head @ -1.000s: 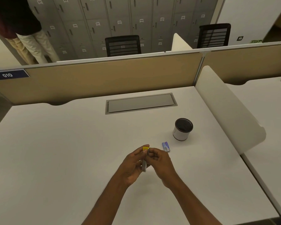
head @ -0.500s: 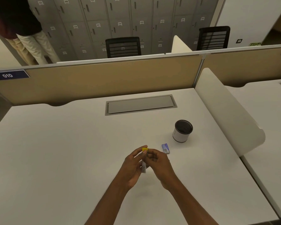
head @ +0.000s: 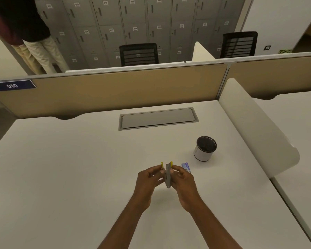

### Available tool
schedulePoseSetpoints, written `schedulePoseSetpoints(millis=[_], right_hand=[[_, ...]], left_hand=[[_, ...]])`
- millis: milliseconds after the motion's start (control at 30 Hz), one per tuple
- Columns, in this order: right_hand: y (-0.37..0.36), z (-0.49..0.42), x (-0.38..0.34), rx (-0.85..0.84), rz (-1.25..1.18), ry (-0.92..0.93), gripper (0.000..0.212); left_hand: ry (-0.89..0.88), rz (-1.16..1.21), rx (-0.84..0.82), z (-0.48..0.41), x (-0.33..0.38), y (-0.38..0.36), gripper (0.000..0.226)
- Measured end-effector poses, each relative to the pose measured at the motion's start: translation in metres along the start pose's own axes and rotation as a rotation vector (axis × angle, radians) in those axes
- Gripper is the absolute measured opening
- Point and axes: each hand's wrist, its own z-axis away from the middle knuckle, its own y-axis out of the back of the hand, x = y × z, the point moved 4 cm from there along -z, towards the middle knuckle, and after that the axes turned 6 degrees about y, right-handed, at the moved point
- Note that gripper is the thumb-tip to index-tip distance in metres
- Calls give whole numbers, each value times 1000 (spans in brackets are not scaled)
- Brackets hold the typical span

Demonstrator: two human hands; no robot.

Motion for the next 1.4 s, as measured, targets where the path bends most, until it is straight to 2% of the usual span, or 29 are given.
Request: schedulePoseSetpoints(millis=[167,300,400,533,700,833,967,1167,1300,1400], right_hand=[[4,-15,10,202,91,-11,15],[7,-31,16,282,248,83,11],[8,-33,9,327,403,175,18],[6,-37,14,260,540,237,28],[5,-46,31,197,579,191,36],[7,-55,44,175,621,121,40],[5,-59,48,156,671,99,38],[3,-65,47,168,678,78,24],[2,-68,49,171,598,35,31],[2,-70,45,157,652,87,32]], left_hand=[[1,-61,151,-22,-14,-4,23],[10,-112,270,-38,-24,-9,27],[-6,-130,303,-45,-28,-15,33],[-28,-164,254,-48,-29,-25,34],[65,-250,306,-58,-38,-26,29],[87,-295,274,-66,-46,-27,32],[127,-265,261,-73,-50,-28,35],[152,-298,247,-86,-54,-26,37],[177,-327,255,-92,-55,-29,41],[175,-344,236,-97,-58,-27,33]])
